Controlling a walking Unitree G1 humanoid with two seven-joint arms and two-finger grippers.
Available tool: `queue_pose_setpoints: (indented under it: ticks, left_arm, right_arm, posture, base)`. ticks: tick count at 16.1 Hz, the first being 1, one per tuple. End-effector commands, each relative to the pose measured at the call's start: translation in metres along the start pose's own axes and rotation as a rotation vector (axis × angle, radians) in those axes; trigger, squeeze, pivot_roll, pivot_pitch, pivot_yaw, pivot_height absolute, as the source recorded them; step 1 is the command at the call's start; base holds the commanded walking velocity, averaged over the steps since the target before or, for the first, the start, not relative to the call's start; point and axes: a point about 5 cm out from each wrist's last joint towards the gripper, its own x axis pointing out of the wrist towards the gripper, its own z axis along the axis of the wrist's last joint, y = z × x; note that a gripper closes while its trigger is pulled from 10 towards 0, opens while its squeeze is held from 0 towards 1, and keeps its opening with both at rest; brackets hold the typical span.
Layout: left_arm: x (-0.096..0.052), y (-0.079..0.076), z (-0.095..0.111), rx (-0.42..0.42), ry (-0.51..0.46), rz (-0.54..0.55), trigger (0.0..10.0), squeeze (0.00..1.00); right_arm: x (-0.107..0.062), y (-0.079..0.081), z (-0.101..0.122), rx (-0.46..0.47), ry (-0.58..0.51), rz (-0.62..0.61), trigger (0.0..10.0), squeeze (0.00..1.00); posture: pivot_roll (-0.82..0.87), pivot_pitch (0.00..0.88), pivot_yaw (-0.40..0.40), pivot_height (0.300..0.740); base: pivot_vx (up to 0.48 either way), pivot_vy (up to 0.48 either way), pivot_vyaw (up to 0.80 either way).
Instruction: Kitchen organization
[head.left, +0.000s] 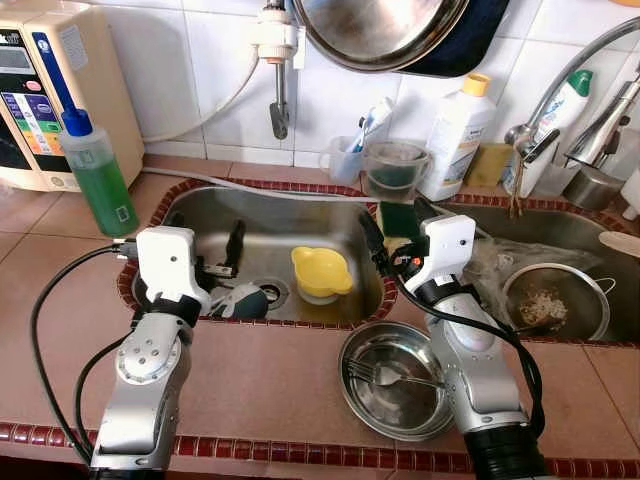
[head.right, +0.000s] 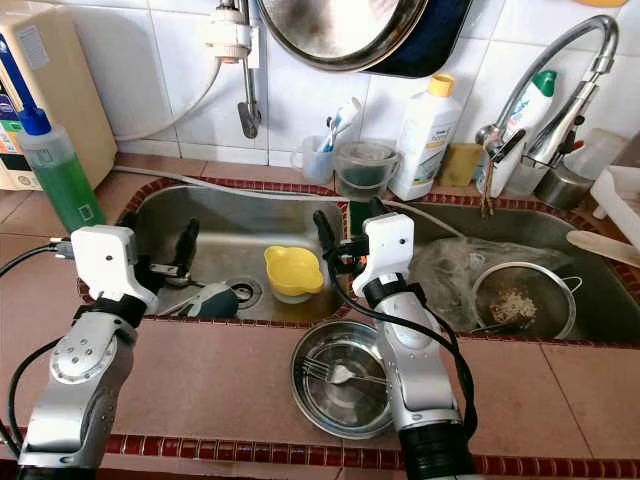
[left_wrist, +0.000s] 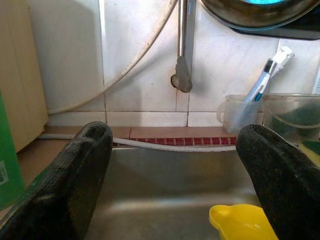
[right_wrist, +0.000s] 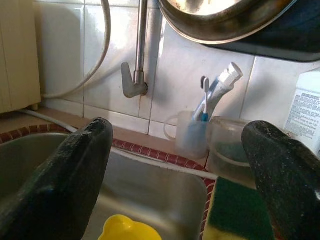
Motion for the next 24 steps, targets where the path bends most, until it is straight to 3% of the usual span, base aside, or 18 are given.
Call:
queue_pose_setpoints:
  ticks: [1, 8, 10, 14, 24]
  left_arm:
    - [0.002, -0.002, 0.002, 0.004, -0.008, -0.012, 10.0, 0.00]
    - [-0.005, -0.006, -0.002, -0.002, 0.013, -0.028, 10.0, 0.00]
    - [-0.003, -0.006, -0.001, -0.037, 0.013, -0.023, 10.0, 0.00]
    - [0.008, -0.003, 0.007, -0.011, -0.016, -0.027, 10.0, 0.00]
    - [0.007, -0.002, 0.013, 0.023, -0.056, -0.056, 10.0, 0.00]
  right_arm:
    - [-0.002, -0.005, -0.002, -0.020, 0.007, -0.018, 10.0, 0.00]
    - [-0.008, -0.002, -0.007, -0.046, 0.027, -0.008, 10.0, 0.00]
    - [-0.008, -0.001, -0.008, -0.045, 0.033, -0.007, 10.0, 0.00]
    - [0.001, 0.001, -0.005, -0.054, 0.017, 0.008, 10.0, 0.00]
    - [0.000, 0.006, -0.007, -0.072, 0.016, 0.039, 10.0, 0.00]
  posture:
    - [-0.01, 0.000, -0.026, 0.740]
    - [-0.01, 0.027, -0.024, 0.740]
    - [-0.01, 0.023, -0.025, 0.740]
    - [-0.02, 0.007, -0.023, 0.740]
    - [-0.01, 0.000, -0.023, 0.740]
  base:
    - [0.000, 0.000, 0.00]
    - [-0.069, 0.000, 0.00]
    - [-0.262, 0.000, 0.00]
    - [-0.271, 0.000, 0.00]
    - [-0.166, 0.000, 0.00]
